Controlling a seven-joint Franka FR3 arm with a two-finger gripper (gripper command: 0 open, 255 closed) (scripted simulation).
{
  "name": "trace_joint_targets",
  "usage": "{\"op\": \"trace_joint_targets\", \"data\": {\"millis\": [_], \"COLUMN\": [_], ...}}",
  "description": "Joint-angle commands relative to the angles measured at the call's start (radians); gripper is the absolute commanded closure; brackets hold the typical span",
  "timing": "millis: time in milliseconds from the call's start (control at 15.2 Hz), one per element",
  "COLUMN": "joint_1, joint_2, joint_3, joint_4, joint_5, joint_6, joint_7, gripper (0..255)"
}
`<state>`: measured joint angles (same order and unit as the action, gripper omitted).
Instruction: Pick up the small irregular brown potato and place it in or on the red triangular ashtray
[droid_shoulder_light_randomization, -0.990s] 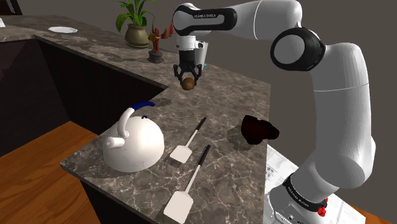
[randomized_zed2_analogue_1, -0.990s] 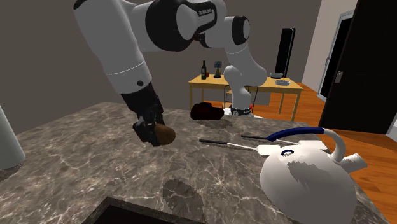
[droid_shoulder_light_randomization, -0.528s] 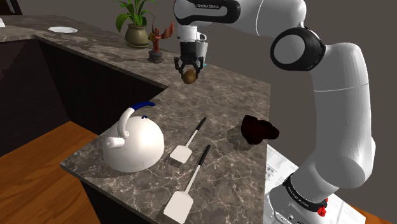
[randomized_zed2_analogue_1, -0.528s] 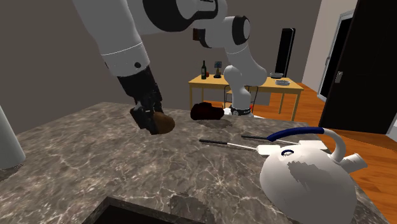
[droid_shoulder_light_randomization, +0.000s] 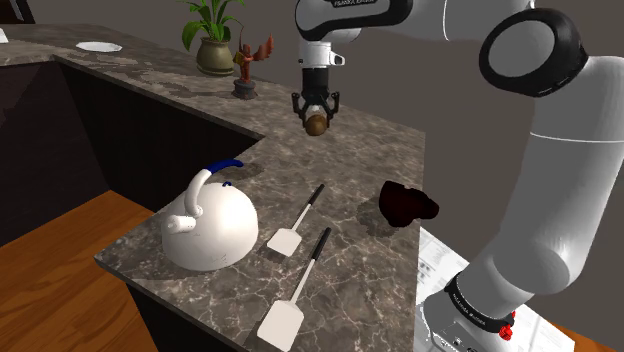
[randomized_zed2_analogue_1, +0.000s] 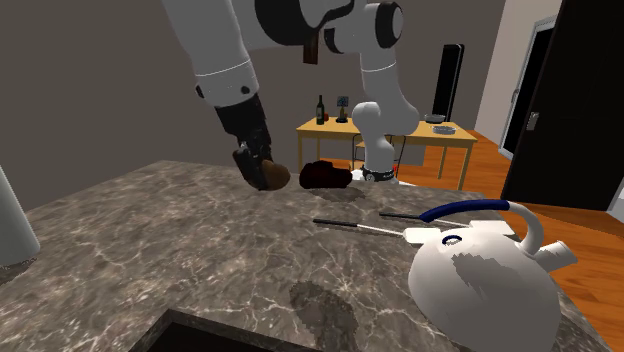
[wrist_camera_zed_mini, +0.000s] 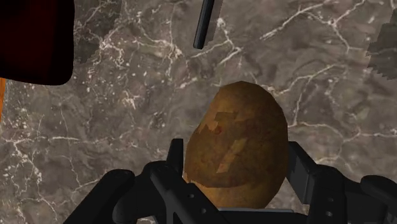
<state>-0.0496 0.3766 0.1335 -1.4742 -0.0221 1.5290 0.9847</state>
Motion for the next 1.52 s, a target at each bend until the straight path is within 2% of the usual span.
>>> {"op": "trace_joint_targets", "data": {"millis": [0,330,726,1386,1452], "joint_1": [-0.016,-0.047,-0.077,-0.127,-0.139], "joint_2": [-0.092,-0.292,-0.517,-0.891,-0.960], "joint_3": [-0.003,-0.018,-0.048,-0.124,-0.141], "joint_4": [-0.134,-0.403,-0.668,-1.019,-1.071], "joint_5": [0.007,0.020,0.021,-0.026,-0.042], "joint_6": [0.043,0.112,0.154,0.134,0.118], "joint_7": [-0.016,-0.064,-0.128,-0.242,-0.264], "gripper": [255,255,255,255,255]}}
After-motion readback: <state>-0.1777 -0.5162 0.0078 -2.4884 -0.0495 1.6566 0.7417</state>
